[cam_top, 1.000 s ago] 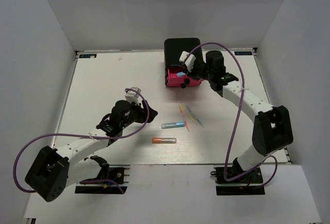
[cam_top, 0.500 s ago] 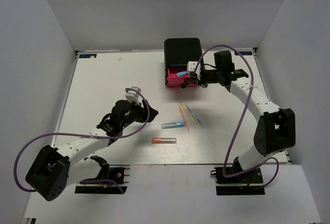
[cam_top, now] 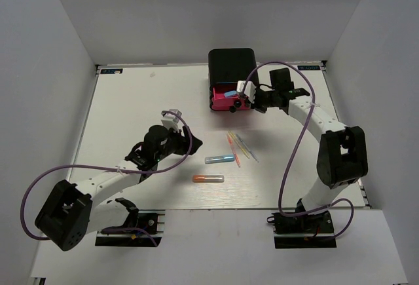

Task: Sort the stationery into containers
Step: Close the drawer in the storage box.

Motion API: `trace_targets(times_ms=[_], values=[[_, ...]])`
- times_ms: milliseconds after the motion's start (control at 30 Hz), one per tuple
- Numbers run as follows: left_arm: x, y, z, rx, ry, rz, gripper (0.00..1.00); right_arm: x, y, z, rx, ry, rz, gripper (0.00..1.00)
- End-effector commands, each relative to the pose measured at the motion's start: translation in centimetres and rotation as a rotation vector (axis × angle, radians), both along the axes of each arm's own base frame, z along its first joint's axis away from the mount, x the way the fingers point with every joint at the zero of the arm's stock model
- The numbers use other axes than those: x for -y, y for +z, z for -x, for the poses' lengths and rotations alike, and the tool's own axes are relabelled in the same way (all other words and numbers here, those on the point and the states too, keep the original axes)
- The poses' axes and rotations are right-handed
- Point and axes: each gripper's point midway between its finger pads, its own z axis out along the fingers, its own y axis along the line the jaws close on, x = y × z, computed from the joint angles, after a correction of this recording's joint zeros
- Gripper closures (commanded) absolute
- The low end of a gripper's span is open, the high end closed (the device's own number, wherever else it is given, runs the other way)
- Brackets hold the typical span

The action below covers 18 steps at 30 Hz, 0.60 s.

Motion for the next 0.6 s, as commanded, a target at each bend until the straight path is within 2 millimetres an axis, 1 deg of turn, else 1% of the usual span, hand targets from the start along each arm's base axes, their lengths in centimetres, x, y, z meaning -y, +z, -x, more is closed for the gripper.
trace_targets(times_ms=[0, 67, 100, 200, 267, 400, 567], values=[[0.8, 2.2, -0.6, 0.054, -0.022, 0.029, 0.28, 0.3, 0.9, -2.5, 0.074, -0.059, 0.004, 0.93], [0.8, 2.2, -0.6, 0.054, -0.022, 0.029, 0.28, 0.2, 0.8, -2.9, 0.083, -0.062, 0.004, 0.83], [0.8, 2.2, -0.6, 0.054, -0.022, 0.029, 0.28, 0.1, 1.2, -3.2, 0.093, -0.066, -0.002, 0.73], [0.8, 2.2, -0.6, 0.059, -0.025, 0.022, 0.28, 0.1, 1.2, -3.6, 0.101, -0.075, -0.01, 0.57], [0.8, 2.2, -0.6, 0.059, -0.025, 0.022, 0.28, -0.2, 1.6, -3.7, 0.11, -0.074, -0.026, 0.54], [0.8, 2.2, -0.6, 0.059, -0.025, 0.022, 0.28, -0.8, 2.0, -3.4, 0.11, -0.048, -0.052, 0.53], [0.8, 1.9, -0.6, 0.052, -0.025, 0.017, 0.28, -1.1, 2.1, -4.3, 0.106, -0.05, -0.068, 0.53]])
